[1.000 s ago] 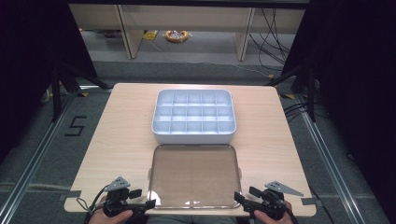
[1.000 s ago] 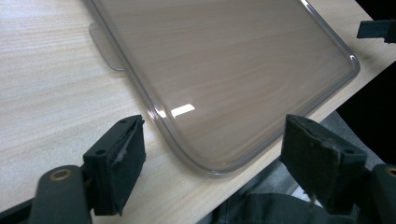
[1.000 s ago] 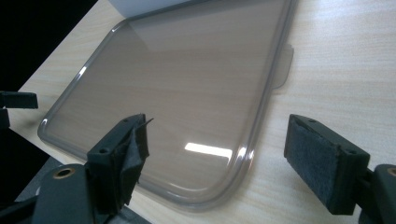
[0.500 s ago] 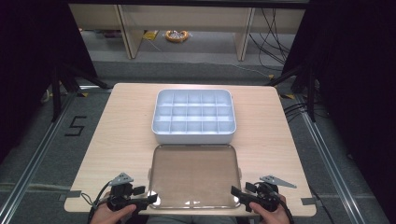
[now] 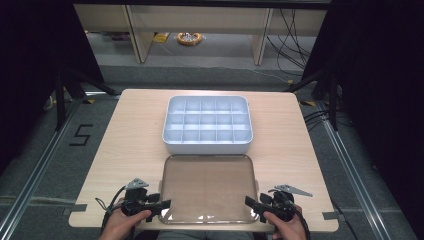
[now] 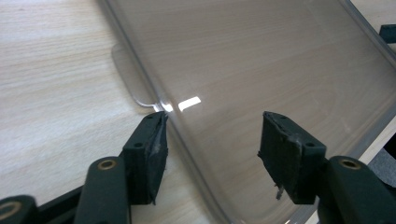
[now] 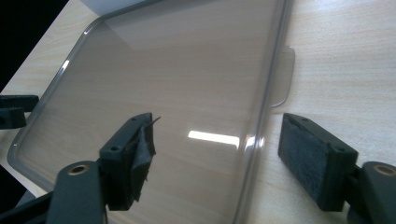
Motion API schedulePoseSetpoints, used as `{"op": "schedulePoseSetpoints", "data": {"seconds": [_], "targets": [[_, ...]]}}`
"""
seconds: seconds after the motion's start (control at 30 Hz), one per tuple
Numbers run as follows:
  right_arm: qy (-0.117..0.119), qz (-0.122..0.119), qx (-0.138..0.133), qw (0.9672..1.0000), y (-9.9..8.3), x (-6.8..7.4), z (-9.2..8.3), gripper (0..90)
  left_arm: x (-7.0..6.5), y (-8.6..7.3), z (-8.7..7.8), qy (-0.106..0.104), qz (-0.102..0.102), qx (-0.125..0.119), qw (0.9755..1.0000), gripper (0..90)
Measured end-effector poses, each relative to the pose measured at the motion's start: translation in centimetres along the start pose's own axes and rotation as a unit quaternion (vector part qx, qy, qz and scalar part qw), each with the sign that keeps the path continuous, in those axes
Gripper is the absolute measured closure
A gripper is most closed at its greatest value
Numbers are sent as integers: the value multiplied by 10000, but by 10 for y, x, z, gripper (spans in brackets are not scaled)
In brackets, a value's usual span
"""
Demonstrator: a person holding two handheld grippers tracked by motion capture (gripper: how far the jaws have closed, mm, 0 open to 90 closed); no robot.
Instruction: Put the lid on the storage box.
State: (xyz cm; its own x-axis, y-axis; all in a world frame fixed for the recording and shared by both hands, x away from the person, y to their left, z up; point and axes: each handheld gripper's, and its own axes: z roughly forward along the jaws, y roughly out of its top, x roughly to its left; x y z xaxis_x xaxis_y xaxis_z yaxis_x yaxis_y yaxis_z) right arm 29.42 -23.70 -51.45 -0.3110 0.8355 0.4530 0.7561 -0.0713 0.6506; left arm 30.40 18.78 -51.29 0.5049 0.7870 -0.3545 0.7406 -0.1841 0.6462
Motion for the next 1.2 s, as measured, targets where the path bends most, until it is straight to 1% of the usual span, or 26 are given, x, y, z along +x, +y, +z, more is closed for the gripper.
{"op": "schedulePoseSetpoints", "data": {"seconds": [0.07, 0.13, 0.2, 0.3, 0.33, 0.37, 0.4, 0.47, 0.5, 0.53, 0.57, 0.6, 0.63, 0.67, 0.7, 0.8, 0.87, 0.9, 0.93, 0.97, 1.0, 1.03, 1.07, 1.13, 1.17, 1.2], "targets": [[83, -47, 10, 10000, 0, 0, 2, 322, -1, 0, 1, 32, 5, -20, 10000, 443], [47, 40, -67, 10000, 0, 2, 4, 304, -1, 1, 2, 113, -13, -57, 9999, 459], [101, 116, -72, 9999, 0, 1, 2, 314, 0, 1, 0, 63, 49, 16, 10000, 465], [204, 621, -152, 9977, -3, -5, -1, 383, 1, 0, -1, 84, 51, 14, 10000, 474], [285, 1016, -138, 9943, -4, -3, -2, 415, 1, 0, 0, 114, 50, -28, 9999, 474], [370, 990, -174, 9942, -6, -8, -4, 446, 1, 0, 0, 151, 28, -46, 9999, 472], [310, 1173, -132, 9925, -8, -7, -5, 462, 2, -1, -2, 96, 105, 8, 9999, 470], [363, 1318, -60, 9906, -9, -6, -7, 475, 2, -1, -1, 92, 51, -33, 9999, 470], [425, 1303, -143, 9905, -10, -7, -7, 484, 2, -1, -2, 88, 76, -8, 9999, 468], [497, 1534, -177, 9868, -11, -7, -6, 524, 2, -1, -1, 95, 74, -22, 9999, 465], [497, 1534, -177, 9868, -11, -7, -6, 524, -1, -1, -3, 61, -64, 103, 9999, 465], [429, 1361, -132, 9897, -11, -10, -8, 531, -1, -2, -2, 63, -87, 49, 9999, 462], [573, 1381, -162, 9886, -12, -11, -7, 555, 1, -1, -1, 101, 75, -24, 9999, 460], [593, 1498, -136, 9868, -13, -10, -8, 589, 1, -1, -1, 103, 68, -27, 9999, 460], [602, 1254, -83, 9902, -14, -9, -6, 625, 0, -1, -1, 88, 160, 14, 9998, 461], [566, 1223, -190, 9907, -13, -7, -5, 626, -1, -2, -1, 89, 255, 25, 9996, 451], [594, 897, -232, 9939, -12, -8, -8, 625, -3, -2, 0, 62, 143, -63, 9999, 426], [594, 799, -256, 9947, -12, -6, -10, 625, -2, -2, -1, 35, 226, 34, 9997, 407], [706, 844, -253, 9936, -11, -2, -14, 625, -1, -2, -1, 15, 231, 45, 9997, 388], [706, 844, -253, 9936, -11, -2, -14, 625, -2, -2, -1, 12, 207, 9, 9998, 388], [733, 514, -403, 9952, -12, -4, -14, 624, -1, -2, -1, -24, 206, 20, 9998, 383], [750, 524, -373, 9951, -11, 0, -18, 624, -1, -3, -1, -53, 117, -39, 9999, 372], [756, 311, -462, 9956, -11, 2, -20, 623, -1, -3, 0, -85, 29, -93, 9999, 363], [838, 269, -542, 9946, -10, 7, -24, 622, 2, -2, -2, -153, 40, -12, 9999, 356], [835, 130, -567, 9948, -9, 8, -27, 622, 0, -2, 0, -169, -109, -101, 9997, 347], [868, 20, -626, 9943, -10, 8, -26, 621, 0, -2, 0, -190, -120, -117, 9997, 337]]}}
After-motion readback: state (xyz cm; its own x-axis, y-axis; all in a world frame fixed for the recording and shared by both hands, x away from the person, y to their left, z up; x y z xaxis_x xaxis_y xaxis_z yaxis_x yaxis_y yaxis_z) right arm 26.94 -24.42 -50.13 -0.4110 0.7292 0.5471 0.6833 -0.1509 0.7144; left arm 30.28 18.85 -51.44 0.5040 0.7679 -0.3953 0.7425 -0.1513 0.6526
